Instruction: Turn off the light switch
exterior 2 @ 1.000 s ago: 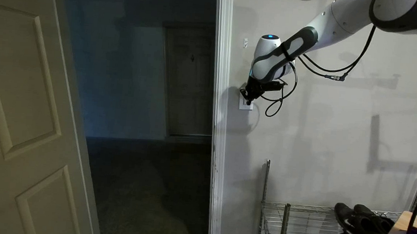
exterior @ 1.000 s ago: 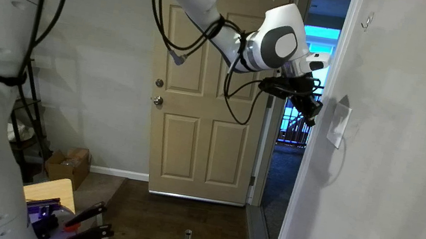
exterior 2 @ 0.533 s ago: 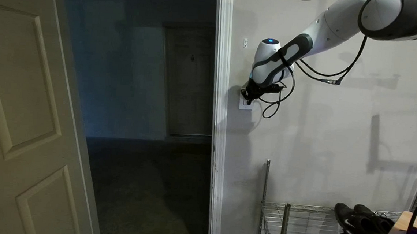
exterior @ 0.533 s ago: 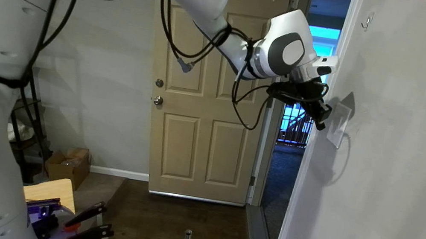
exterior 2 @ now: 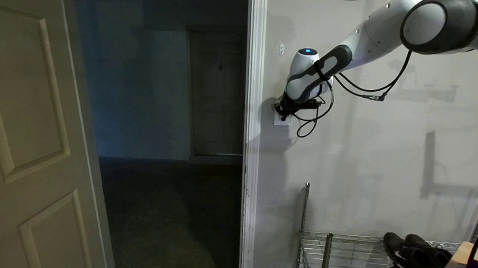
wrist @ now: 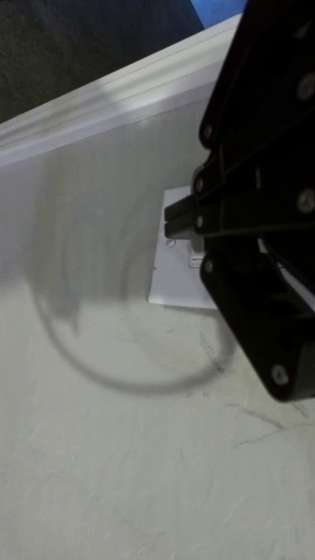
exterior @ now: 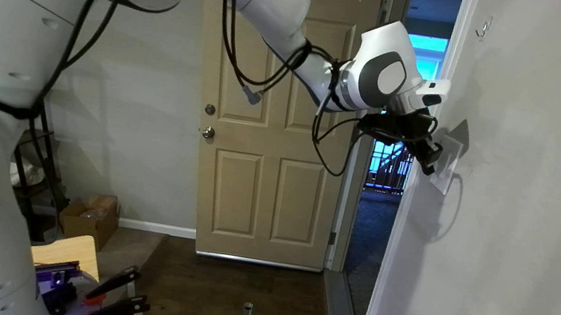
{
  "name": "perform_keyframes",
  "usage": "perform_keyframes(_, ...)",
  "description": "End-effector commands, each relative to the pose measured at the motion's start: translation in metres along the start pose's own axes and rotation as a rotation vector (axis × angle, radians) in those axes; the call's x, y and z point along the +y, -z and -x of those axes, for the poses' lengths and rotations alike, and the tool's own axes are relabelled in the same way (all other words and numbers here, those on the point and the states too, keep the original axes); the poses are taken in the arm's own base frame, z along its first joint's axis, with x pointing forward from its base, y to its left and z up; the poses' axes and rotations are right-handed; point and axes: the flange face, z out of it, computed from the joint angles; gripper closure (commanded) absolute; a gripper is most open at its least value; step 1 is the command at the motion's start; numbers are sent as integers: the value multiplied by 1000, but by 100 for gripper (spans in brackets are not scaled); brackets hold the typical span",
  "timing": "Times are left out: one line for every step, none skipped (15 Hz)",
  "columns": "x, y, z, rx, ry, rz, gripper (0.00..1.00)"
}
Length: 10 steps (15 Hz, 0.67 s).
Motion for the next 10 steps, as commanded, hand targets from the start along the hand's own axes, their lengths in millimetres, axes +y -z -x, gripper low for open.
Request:
perform_keyframes(1, -8, -6, 28, -37, -5, 97)
perform_keyframes(3, -10, -8, 33, -43, -1, 97)
perform_keyframes(5, -12, -9, 35, -50, 1, 97)
perform_keyframes(7, -14, -11, 41, -55, 2, 97)
perform_keyframes(8, -16, -12, 48, -60, 4, 97)
perform_keyframes(9, -17, -13, 60, -65, 0, 97)
perform_keyframes(8, -17, -14, 64, -70, -1, 98)
perform_keyframes(8, -17, -14, 71, -71, -3, 98)
perform_keyframes(7, -18, -14, 74, -79, -4, 98)
perform_keyframes(8, -18, -14, 79, -93, -3, 98)
